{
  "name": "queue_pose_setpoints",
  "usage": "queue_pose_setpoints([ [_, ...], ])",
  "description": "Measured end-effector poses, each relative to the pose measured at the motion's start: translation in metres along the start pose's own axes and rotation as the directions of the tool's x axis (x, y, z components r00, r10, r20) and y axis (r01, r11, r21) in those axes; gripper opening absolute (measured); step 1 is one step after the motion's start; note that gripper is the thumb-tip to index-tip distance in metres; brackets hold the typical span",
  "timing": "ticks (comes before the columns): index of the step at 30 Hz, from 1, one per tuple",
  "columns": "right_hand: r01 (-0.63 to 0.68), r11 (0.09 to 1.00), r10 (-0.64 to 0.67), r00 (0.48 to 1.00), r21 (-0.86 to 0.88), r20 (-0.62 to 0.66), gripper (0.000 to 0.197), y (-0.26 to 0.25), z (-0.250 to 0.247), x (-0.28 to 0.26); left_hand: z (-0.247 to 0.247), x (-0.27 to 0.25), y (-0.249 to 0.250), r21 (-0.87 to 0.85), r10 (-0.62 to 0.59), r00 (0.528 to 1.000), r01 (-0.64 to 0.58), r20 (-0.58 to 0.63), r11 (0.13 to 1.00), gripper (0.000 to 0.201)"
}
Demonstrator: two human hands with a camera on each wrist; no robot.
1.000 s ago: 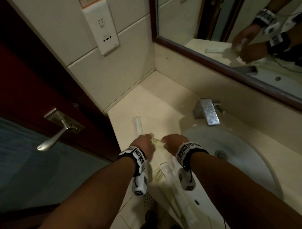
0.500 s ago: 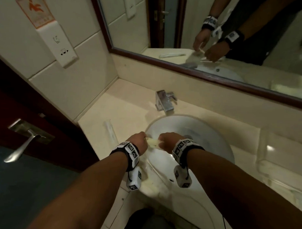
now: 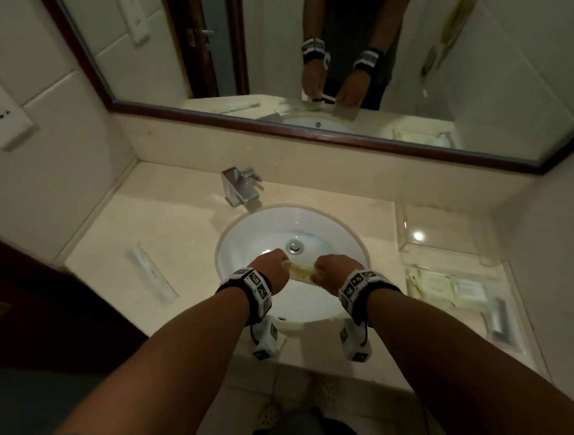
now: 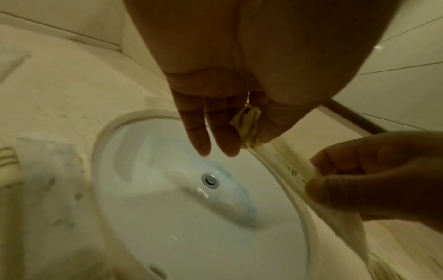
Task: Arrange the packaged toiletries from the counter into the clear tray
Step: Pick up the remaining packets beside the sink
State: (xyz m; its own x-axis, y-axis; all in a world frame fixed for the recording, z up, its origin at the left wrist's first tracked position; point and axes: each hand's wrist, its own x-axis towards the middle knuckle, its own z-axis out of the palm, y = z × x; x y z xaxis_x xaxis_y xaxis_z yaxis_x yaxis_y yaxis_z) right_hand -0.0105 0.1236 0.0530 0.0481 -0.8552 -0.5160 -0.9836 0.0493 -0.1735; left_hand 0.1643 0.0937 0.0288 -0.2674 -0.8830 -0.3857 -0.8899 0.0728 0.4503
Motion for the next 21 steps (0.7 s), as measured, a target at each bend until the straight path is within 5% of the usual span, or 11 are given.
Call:
queue_pose_setpoints([
  [6,-0.067,0.996,0.074,0.991,0.064,-0.110,0.065,0.049,0.015,-0.038,0.010,0.000,0.052,-0.017,0.079,0.996,-0.078,0.052,0.997,0.021],
  [12,-0.097,0.992,0.071,0.959,-0.081,-0.276,0.051,0.100,0.017,-0.063,0.028,0.012,0.106,-0.109,0.100,0.995,-0.096,0.025,0.989,0.020],
  [21,-0.193,0.970,0.147,0.948,-0.144,-0.282,0.041,0.213,0.027,-0.099,0.086,0.014,0.207,-0.044,0.157,0.979,-0.152,0.128,0.987,0.011],
])
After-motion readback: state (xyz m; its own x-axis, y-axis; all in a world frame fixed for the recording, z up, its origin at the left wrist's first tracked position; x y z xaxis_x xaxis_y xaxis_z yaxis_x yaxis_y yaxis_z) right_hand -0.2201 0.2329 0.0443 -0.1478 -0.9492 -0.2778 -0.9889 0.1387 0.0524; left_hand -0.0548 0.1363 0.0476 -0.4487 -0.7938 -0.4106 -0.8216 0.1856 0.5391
